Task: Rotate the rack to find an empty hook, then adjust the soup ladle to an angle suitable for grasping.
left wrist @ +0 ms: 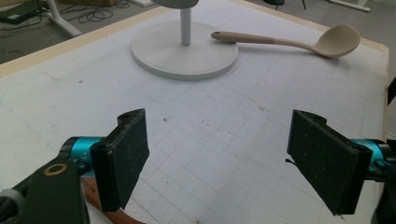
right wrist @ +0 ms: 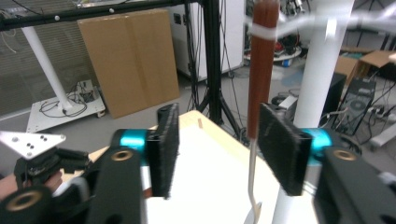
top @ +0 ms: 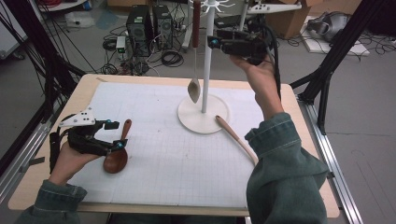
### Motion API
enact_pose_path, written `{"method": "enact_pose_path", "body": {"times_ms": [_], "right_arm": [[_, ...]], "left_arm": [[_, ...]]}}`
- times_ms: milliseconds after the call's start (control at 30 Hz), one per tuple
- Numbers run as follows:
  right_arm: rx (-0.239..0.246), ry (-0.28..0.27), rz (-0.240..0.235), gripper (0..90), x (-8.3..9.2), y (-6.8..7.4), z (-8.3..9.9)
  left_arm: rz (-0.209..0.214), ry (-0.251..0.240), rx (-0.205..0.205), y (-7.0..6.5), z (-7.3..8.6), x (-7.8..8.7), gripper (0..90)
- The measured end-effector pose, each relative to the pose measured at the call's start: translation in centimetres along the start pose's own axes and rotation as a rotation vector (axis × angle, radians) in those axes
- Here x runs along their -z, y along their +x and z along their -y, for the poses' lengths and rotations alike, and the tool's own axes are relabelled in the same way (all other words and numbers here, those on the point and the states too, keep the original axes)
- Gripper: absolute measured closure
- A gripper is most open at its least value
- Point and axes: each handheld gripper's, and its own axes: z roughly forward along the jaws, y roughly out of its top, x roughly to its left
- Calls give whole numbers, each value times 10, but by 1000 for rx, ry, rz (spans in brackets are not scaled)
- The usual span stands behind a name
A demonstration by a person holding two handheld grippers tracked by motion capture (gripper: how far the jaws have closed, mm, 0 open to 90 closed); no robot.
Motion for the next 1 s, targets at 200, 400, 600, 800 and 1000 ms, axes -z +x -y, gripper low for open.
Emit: {"method": "enact_pose_path", "body": {"times_ms": [200, 400, 600, 800, 1000], "right_arm": [[-19, 20, 3, 373, 5, 2, 28], [-41, 36, -11, 329, 7, 5, 52], [-37, 58, -22, 295, 9, 13, 74], [-42, 67, -16, 274, 11, 17, 88], [-46, 84, 5, 264, 15, 17, 103]], "left_arm": [[-3, 3, 0, 0, 0, -1, 210], [-10, 8, 2, 0, 0, -2, 210], [-15, 8, 4, 0, 1, -1, 212], [-20, 11, 3, 1, 1, -2, 217], [-21, 14, 4, -1, 2, -4, 221]]}}
